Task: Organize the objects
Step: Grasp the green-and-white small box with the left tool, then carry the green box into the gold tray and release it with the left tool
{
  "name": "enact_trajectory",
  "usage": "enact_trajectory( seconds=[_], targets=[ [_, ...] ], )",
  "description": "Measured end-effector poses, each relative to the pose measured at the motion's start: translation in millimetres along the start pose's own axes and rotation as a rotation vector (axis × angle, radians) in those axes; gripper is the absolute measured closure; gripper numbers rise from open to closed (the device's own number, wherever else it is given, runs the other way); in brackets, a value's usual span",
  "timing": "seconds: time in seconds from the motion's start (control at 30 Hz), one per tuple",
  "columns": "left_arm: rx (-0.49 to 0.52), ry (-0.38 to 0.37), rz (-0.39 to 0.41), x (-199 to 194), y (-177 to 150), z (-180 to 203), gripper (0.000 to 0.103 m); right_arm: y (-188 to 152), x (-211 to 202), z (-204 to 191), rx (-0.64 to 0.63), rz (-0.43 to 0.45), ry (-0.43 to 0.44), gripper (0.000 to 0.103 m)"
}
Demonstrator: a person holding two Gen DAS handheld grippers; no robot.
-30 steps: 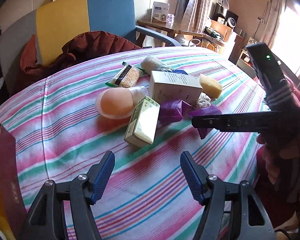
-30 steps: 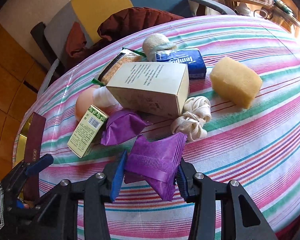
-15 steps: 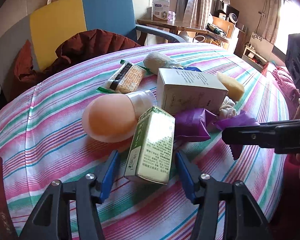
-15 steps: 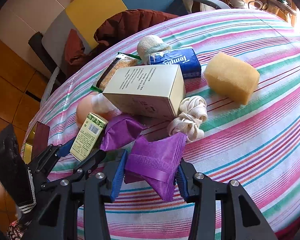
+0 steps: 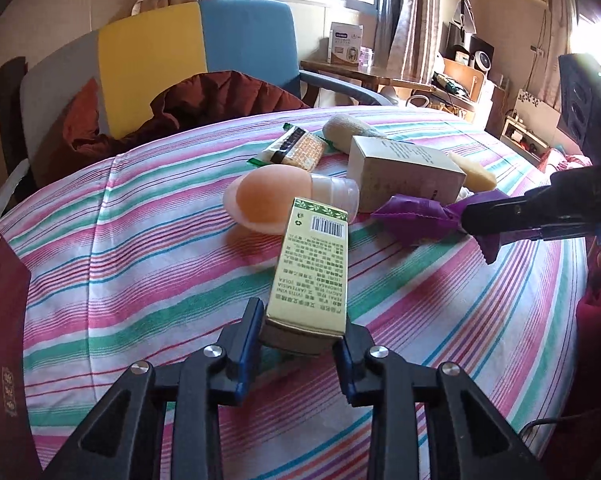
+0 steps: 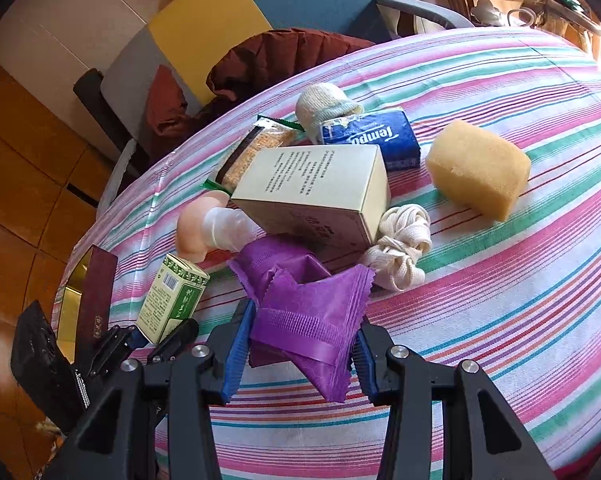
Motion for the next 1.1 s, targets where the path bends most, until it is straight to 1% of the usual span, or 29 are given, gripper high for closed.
enact_trajectory(
  seconds=[0.03,0.13,0.2,0.3,0.4,0.53,0.6,0.8,0.97,1.1],
  targets=[
    [-0.017,0.005,0.003,-3,-1,-4,0.073,0,0,-3,-0.003,0.0,0.019,0.057],
    [-0.056,0.018,0.015,-11,-4,-12,0.073,-3,1,-14,-0.022,-0.01,0.067,0.057],
    [-0.068,0.023,0.021,-16,-7,-13,0.073,-6,2,-22,-0.048,-0.013,0.084,0.057],
    [-0.084,0.024,0.036,-25,-10,-14,0.073,-8,2,-29,-0.099,-0.005,0.082,0.057],
    [-0.116,0.01,0.047,-34,-14,-14,0.073,-7,1,-32,-0.11,0.001,0.105,0.057],
    [-0.086,0.002,0.063,-51,-26,-8,0.073,-10,1,-36,-0.121,-0.007,0.122,0.057],
    [-0.11,-0.02,0.072,-62,-27,-8,0.074,-12,2,-39,-0.138,-0.012,0.121,0.057],
    [-0.195,-0.031,0.135,-98,-18,-24,0.073,-16,4,-43,-0.169,-0.027,0.12,0.057],
    [-0.244,0.007,0.206,-131,-5,-46,0.073,-17,4,-43,-0.157,-0.031,0.129,0.057],
    [-0.302,0.056,0.23,-150,-2,-72,0.074,-17,4,-44,-0.136,-0.034,0.155,0.057]
  ],
)
Point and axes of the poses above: each gripper's, at about its wrist camera, not at the fingertips, and x roughly the way its jaws point, z to its right, y to its top, the point moved 5 cm from there along x, roughly the way its jaws point, and after that the axes turned 15 degrees about z, right-handed, at the moved point
